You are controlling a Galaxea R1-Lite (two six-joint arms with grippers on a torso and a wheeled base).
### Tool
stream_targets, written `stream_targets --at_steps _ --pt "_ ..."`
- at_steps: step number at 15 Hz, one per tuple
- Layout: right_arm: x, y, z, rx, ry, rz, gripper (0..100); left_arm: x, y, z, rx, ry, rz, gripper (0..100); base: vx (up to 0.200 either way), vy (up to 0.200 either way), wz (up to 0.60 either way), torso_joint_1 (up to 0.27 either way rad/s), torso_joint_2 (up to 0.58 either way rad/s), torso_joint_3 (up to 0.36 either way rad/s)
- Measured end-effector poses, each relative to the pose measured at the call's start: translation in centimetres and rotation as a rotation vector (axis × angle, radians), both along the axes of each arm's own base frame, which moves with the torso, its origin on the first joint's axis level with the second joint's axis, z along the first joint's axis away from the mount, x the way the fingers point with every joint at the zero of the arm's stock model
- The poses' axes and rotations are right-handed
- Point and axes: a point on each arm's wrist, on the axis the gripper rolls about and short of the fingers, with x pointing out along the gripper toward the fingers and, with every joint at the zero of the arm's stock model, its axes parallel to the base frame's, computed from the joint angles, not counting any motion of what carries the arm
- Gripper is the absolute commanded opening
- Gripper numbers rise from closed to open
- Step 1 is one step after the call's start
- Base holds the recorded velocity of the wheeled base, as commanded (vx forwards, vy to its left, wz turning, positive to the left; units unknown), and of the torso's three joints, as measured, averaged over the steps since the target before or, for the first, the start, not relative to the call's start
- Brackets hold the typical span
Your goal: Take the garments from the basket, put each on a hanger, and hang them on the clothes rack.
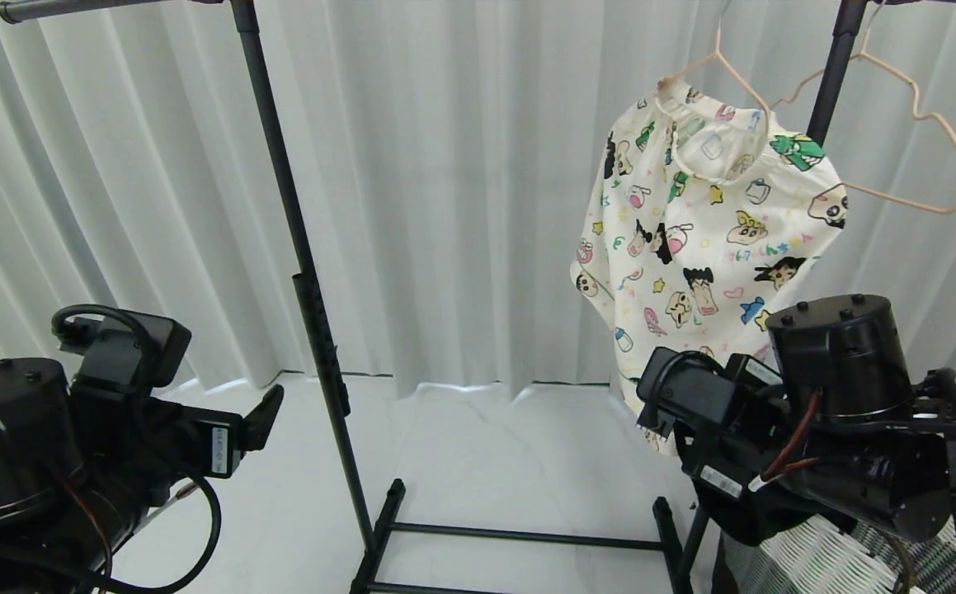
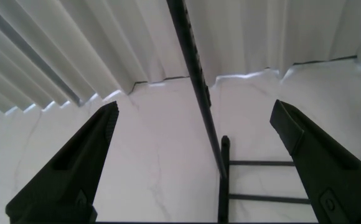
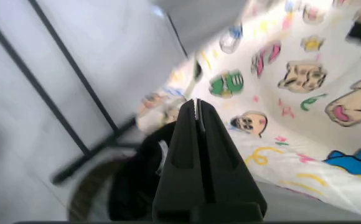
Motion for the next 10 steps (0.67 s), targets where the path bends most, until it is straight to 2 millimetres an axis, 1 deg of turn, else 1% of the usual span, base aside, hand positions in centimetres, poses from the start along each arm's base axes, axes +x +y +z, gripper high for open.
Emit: stream_targets --at_steps 1,4,6,8,10 --pt "0.0 0.2 0.2 0.037 0.01 0.003 0 -0.1 -0.2 0.0 -0.004 0.001 -0.023 100 0.0 0.0 0.0 0.0 0.0 0.0" --pt "0.1 0.1 1.0 0.132 0.032 -0.005 0 -0.5 -1.6 -0.1 -0.024 0.011 -0.176 100 0.0 0.0 0.0 0.0 0.0 0.0" --pt "0.0 -0.2 1.6 0.2 0.058 0.025 0 -1.1 -3.3 0.0 -0.043 0.018 -0.346 100 0.0 0.0 0.0 0.0 0.0 0.0" --pt "-0.5 -0.9 2.1 0.252 0.118 0.092 0 -1.9 -5.3 0.0 -0.073 0.03 -0.529 100 0.0 0.0 0.0 0.0 0.0 0.0" --pt "-0.9 -1.7 2.6 0.294 0.17 0.152 0 -2.1 -7.4 0.4 -0.138 0.043 -0.634 100 0.0 0.0 0.0 0.0 0.0 0.0"
